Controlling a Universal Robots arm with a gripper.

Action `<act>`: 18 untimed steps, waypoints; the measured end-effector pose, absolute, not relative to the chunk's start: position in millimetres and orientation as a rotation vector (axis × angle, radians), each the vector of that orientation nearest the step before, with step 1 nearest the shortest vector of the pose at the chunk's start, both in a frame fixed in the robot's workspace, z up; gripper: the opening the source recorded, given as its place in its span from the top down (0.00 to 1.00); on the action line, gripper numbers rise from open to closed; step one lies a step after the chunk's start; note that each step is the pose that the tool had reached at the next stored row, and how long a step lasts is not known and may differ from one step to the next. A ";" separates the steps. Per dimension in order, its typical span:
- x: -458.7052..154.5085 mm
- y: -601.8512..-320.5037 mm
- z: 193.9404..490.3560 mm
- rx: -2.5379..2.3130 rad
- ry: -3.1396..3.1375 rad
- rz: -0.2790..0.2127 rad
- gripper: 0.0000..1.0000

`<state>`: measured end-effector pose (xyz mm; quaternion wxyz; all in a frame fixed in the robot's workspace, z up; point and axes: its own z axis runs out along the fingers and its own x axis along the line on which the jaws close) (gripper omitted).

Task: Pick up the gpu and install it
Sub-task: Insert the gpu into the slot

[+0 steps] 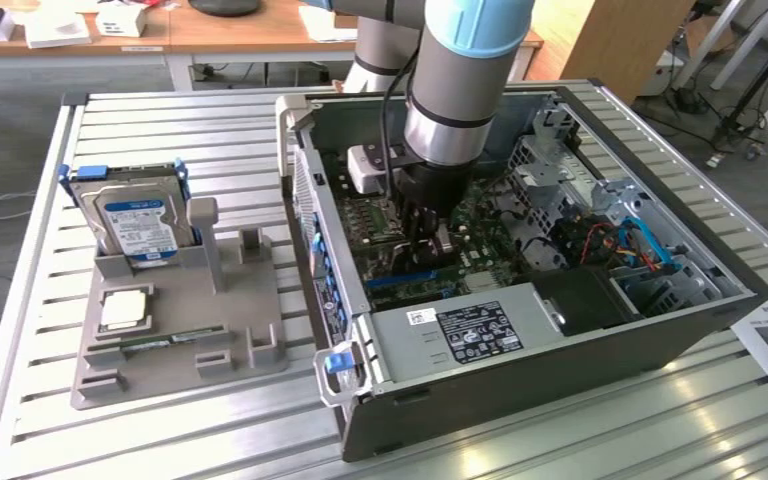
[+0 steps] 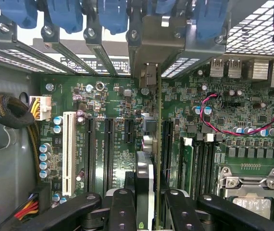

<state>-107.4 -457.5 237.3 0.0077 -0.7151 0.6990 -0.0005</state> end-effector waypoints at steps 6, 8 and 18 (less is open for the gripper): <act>-107.6 -457.6 239.4 -2.245 2.195 0.019 0.72; -107.5 -457.6 239.4 -2.245 2.195 0.019 0.72; -106.4 -457.6 238.0 -2.245 2.195 0.018 0.72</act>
